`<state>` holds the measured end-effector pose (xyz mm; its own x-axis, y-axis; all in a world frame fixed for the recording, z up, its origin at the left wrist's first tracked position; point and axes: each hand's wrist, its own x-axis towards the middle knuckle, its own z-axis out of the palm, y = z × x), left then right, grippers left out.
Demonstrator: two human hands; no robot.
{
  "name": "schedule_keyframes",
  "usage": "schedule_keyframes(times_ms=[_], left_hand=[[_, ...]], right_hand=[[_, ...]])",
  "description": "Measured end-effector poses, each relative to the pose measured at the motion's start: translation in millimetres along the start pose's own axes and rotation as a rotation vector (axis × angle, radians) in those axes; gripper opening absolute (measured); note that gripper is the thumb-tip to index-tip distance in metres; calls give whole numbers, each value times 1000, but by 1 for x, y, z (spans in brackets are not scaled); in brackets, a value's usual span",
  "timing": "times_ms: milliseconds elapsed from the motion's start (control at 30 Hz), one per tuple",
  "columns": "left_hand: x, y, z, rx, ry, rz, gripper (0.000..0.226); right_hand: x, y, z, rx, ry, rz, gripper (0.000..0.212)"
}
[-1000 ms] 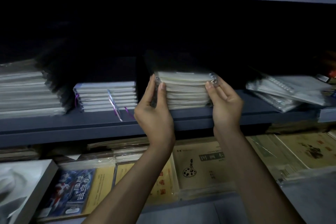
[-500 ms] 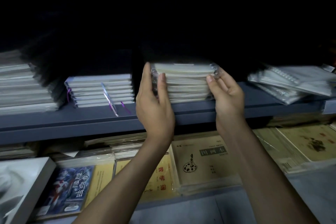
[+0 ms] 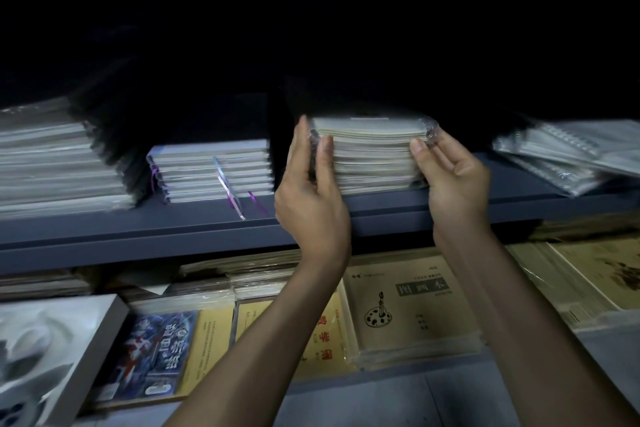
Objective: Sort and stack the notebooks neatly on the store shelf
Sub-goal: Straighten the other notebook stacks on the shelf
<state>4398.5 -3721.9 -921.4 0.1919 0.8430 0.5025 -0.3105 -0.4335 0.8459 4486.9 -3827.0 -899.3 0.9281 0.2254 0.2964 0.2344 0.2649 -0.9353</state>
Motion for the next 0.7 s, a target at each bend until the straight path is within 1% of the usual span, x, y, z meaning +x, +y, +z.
schedule_keyframes(times_ms=[133,233,367,467,700], left_hand=[[0,0,0,-21,8,-6,42],[-1,4,-1,10,-1,-2,44],[-2,6,-6,44,-91,-44,56],[1,5,-8,12,-100,-98,67],[3,8,-5,-65,-64,-111,52]], right_hand=[[2,1,-2,-30,-11,-16,40],[3,2,-3,-61,-32,-18,38],[3,2,-7,-52,-63,13,39],[2,2,-7,-38,-75,31,42],[3,1,-1,-57,-25,0,35]])
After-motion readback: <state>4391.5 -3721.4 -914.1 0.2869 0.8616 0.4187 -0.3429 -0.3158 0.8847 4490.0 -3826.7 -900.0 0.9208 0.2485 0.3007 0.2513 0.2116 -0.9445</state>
